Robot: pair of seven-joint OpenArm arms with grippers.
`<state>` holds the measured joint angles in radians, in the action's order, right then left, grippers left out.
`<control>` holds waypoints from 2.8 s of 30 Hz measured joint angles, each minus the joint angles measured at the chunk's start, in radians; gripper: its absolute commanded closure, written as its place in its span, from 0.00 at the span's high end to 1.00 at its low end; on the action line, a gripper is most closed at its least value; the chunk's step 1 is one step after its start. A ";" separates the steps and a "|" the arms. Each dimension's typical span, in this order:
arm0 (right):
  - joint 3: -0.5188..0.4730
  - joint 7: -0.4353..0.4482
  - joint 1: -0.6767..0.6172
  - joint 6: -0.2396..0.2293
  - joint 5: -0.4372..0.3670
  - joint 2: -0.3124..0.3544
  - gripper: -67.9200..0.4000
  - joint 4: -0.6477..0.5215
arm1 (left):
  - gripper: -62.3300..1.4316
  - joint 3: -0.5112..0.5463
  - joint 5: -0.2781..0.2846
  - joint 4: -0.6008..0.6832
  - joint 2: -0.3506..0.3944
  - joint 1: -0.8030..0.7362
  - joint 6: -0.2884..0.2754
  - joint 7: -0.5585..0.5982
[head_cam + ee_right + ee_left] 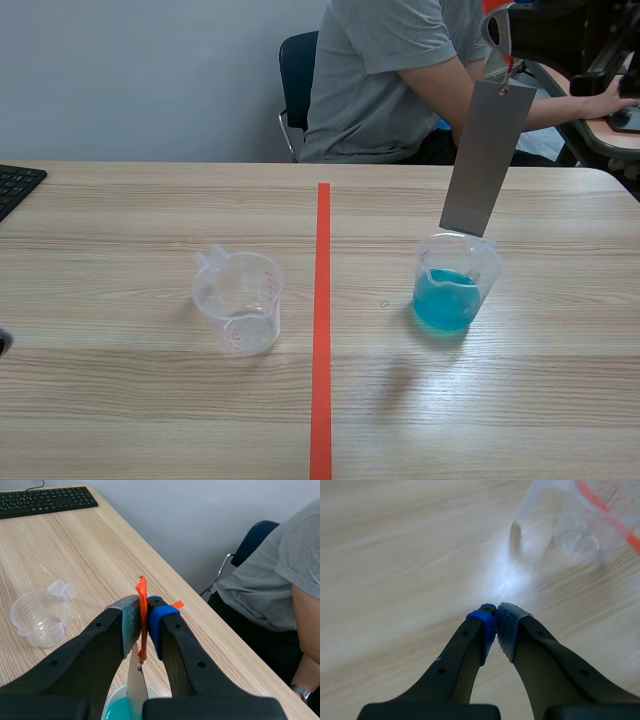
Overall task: Do the redox reaction experiment.
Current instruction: 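Raise the plate and point at it, then lower the plate into the blue solution, then hold the plate still in the solution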
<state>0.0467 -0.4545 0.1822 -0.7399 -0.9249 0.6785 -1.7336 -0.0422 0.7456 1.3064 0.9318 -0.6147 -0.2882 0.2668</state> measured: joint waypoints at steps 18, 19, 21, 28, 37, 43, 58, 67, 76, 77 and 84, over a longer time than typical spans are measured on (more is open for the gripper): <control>0.000 0.018 0.000 0.000 0.014 0.000 0.03 0.012 | 0.09 0.217 -0.011 -0.002 -0.290 -0.311 0.020 0.001; 0.000 0.020 0.000 0.000 0.020 0.000 0.03 0.018 | 0.09 0.222 -0.011 -0.003 -0.302 -0.314 0.024 0.001; 0.000 0.035 0.000 0.000 0.037 0.000 0.03 0.030 | 0.09 0.221 -0.011 -0.003 -0.319 -0.317 0.026 0.000; 0.002 0.072 0.000 0.000 0.107 -0.008 0.03 0.045 | 0.09 0.221 -0.011 -0.003 -0.330 -0.319 0.034 -0.010; 0.048 0.089 0.000 0.000 0.135 -0.019 0.03 0.045 | 0.09 0.221 -0.011 -0.004 -0.328 -0.319 0.034 -0.011; 0.048 0.088 0.000 0.000 0.144 -0.019 0.03 0.045 | 0.09 0.221 -0.011 -0.004 -0.328 -0.319 0.034 -0.011; 0.086 0.250 0.000 0.000 0.269 -0.036 0.03 0.185 | 0.09 0.221 -0.011 -0.004 -0.328 -0.319 0.034 -0.011; 0.119 0.388 0.000 0.000 0.444 -0.107 0.03 0.338 | 0.09 0.221 -0.011 -0.004 -0.328 -0.319 0.034 -0.011; 0.140 0.521 0.000 0.002 0.575 -0.138 0.03 0.447 | 0.09 0.221 -0.011 -0.004 -0.328 -0.319 0.034 -0.011; 0.143 0.522 0.000 0.001 0.578 -0.138 0.03 0.447 | 0.09 0.221 -0.011 -0.004 -0.328 -0.319 0.034 -0.011; 0.150 0.525 0.000 0.001 0.606 -0.138 0.03 0.447 | 0.09 0.221 -0.011 -0.004 -0.328 -0.319 0.034 -0.011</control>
<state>0.1970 0.0700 0.1818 -0.7387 -0.3191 0.5400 -1.2861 0.1791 0.7345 1.3022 0.6041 -0.9333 -0.2543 0.2554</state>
